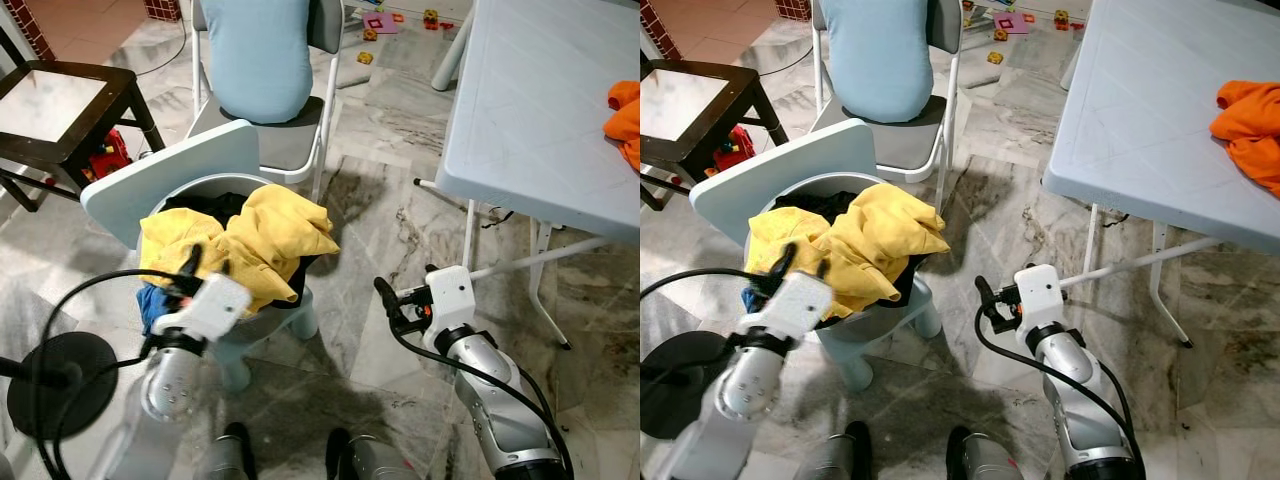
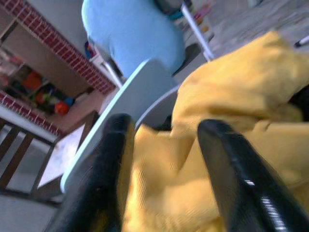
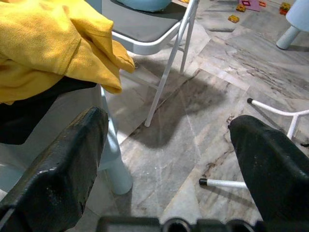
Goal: Hang hanger
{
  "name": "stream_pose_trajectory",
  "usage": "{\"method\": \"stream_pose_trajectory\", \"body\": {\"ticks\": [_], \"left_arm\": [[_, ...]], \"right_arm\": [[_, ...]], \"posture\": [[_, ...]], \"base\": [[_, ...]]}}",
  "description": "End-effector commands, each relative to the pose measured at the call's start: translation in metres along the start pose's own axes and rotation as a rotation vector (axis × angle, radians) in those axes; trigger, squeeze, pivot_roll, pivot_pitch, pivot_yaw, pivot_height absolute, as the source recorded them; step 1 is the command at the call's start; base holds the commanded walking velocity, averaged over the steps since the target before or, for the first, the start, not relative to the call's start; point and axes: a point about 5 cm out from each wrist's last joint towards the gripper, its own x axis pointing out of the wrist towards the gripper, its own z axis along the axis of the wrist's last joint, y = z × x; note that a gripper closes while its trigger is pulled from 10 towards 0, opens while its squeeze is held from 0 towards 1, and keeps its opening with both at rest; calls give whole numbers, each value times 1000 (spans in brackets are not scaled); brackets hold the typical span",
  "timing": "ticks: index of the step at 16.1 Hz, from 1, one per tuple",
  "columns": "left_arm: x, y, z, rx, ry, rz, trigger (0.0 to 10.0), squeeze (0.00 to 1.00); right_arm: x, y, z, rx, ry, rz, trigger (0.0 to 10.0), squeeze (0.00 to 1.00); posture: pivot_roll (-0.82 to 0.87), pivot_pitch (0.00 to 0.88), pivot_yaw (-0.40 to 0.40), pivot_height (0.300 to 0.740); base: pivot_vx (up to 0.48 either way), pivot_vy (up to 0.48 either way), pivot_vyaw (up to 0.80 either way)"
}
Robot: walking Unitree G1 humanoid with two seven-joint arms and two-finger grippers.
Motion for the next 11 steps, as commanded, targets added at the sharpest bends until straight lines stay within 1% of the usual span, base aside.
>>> {"method": "stream_pose_trajectory", "body": {"ticks": [1,3,4,5,6,8,9,11], "left_arm": [[-3,-5,2,-3,17,-46,10000,1000],[-2,-13,-2,-68,86,-117,10000,1000],[-2,-14,-9,-80,130,-139,10000,1000],[-2,-14,-10,-78,136,-149,10000,1000],[-2,-14,-16,-70,167,-166,10000,1000],[-1,-13,-21,-60,195,-187,10000,1000],[1,-10,-26,-49,220,-187,10000,1000],[3,-6,-28,-34,234,-183,10000,1000]], "right_arm": [[-1,-2,-3,-1,13,-7,10000,0],[-1,-2,-3,0,11,-8,10000,0],[-1,-1,-3,1,11,-8,10000,0],[-1,-1,-3,1,12,-9,10000,0],[-2,-1,-4,1,13,-10,10000,0],[-2,-1,-4,1,14,-11,10000,0],[-2,-1,-4,0,14,-13,10000,0],[-2,-2,-4,1,14,-13,10000,0]], "posture": [[18,254,-85,740],[18,251,-83,740],[16,252,-81,740],[16,252,-81,740],[15,253,-81,740],[15,253,-81,740],[15,253,-81,740],[15,253,-81,740]], "base": [[0,0,0],[0,0,0],[0,0,0],[0,0,0],[0,0,0],[0,0,0],[0,0,0],[0,0,0]]}}
